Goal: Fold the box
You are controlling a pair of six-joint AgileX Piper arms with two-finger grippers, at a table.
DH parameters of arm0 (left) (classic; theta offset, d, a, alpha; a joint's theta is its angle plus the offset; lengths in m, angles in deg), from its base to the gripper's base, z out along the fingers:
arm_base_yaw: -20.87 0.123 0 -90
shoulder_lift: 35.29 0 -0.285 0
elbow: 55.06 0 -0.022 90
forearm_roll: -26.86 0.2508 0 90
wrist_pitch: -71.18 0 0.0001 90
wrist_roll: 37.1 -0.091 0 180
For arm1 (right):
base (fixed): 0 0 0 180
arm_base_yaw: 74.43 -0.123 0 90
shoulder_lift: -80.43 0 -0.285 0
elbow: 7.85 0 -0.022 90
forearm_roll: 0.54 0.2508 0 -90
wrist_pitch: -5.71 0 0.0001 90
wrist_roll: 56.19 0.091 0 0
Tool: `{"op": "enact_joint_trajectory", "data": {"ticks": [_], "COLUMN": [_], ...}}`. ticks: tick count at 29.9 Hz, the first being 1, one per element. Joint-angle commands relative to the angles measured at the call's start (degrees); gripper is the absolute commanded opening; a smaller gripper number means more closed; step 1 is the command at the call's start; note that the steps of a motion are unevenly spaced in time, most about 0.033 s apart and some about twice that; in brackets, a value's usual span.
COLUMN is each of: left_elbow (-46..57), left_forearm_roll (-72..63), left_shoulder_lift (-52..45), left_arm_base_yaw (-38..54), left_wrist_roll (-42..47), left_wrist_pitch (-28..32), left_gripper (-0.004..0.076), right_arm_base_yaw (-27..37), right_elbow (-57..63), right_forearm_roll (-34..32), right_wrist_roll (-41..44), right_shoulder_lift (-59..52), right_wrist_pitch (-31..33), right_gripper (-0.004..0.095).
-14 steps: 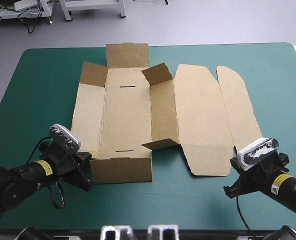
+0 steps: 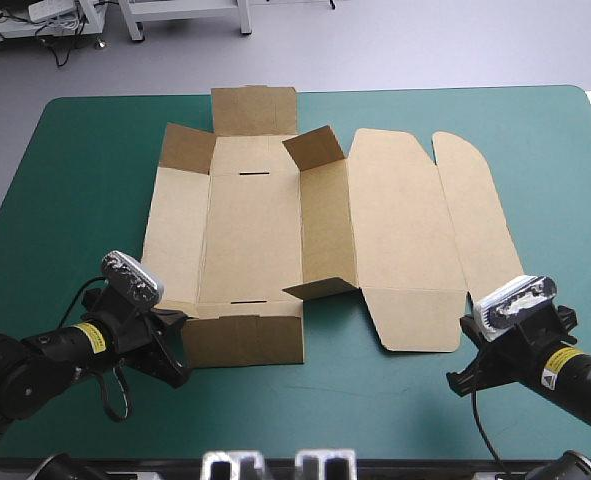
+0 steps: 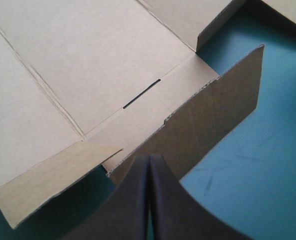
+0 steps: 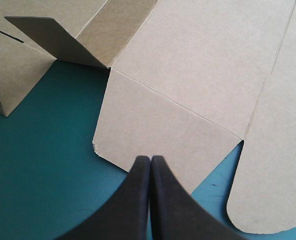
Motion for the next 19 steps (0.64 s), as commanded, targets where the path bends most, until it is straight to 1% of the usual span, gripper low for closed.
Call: {"op": "enact_joint_trajectory", "data": {"ticks": [1, 6, 13, 15, 19], "left_elbow": [-1.8, -1.8, -1.8, -1.8, -2.5], "left_forearm_roll": [-0.6, -0.8, -1.0, -1.0, 0.8], "left_shoulder_lift": [-0.2, -0.2, -0.2, -0.2, 1.4], "left_arm_base_yaw": [-0.1, -0.1, -0.1, -0.1, -0.1], "left_wrist_roll": [0.4, 0.4, 0.4, 0.7, 4.9], "left_wrist_pitch": [1.3, 0.1, 0.3, 1.2, 4.4], "left_gripper": [-0.0009, -0.0009, -0.0009, -0.0009, -0.0009], "right_arm_base_yaw": [-0.1, -0.1, -0.1, -0.1, -0.1], "right_elbow": [-1.8, -1.8, -1.8, -1.8, -1.8], "right_forearm_roll": [-0.4, -0.4, -0.3, -0.3, -0.3], "right_wrist_roll": [-0.1, -0.1, -0.1, -0.1, -0.1], "right_shoulder_lift": [0.1, 0.1, 0.1, 0.1, 0.1], "right_wrist_pitch": [-3.8, -3.8, -3.8, -3.8, -3.8], "right_gripper": [-0.002, -0.002, -0.002, -0.002, -0.002]}}
